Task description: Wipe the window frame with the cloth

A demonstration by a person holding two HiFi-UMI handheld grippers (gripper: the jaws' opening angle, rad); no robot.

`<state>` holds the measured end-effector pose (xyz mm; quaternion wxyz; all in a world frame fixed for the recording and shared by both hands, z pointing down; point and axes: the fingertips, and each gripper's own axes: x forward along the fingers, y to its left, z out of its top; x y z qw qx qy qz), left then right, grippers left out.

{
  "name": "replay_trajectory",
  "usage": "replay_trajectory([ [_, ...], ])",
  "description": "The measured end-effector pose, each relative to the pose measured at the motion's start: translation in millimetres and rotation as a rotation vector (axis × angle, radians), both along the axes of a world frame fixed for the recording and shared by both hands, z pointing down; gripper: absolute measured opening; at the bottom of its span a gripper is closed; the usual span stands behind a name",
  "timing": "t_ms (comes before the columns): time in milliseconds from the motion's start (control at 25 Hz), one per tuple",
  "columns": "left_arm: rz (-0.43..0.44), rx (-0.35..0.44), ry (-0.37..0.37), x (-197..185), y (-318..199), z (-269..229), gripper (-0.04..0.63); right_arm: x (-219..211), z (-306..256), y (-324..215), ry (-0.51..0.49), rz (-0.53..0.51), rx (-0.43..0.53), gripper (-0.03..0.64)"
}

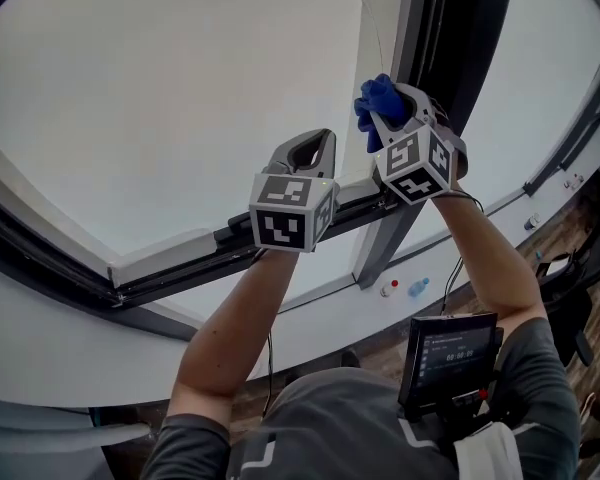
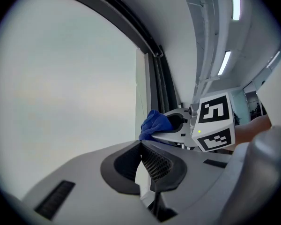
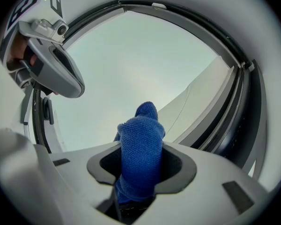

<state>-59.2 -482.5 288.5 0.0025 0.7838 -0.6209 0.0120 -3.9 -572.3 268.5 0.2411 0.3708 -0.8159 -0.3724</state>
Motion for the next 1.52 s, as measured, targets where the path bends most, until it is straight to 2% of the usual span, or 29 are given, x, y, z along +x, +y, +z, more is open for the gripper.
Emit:
replay_trajectory([
  [320, -0.002, -0.061, 0.005, 3.0, 1.8, 43.1, 0.008, 7.2, 54.3, 4.6, 0.012, 0.017, -0.074, 0.173],
  [480, -0.012, -0.073, 0.02, 3.9, 2.5, 58.8, 0.008, 10.4, 74.4, 6.3, 0.042, 0.023, -0.07, 0.173],
  [680, -0.016, -0.098, 0.016, 7.2, 5.7, 77.1, 0.008, 14.8, 90.1, 9.1, 0.021, 0.042, -0.072, 0.173],
  [1080, -0.037, -0.167, 0.022, 3.2, 12.1, 122.6, 0.008, 16.9, 159.6, 14.8, 0.049, 0.061, -0.183, 0.173],
  [1280, -0.018, -0.184, -0.022, 6.7, 11.8, 142.0, 0.008, 17.3, 184.5, 12.8, 0.046, 0.064, -0.219, 0.173],
  [1520, -0.016, -0.233, 0.02, -3.8, 6.9, 175.6, 0.008, 8.4, 226.8, 7.3, 0.069, 0.072, -0.294, 0.173],
])
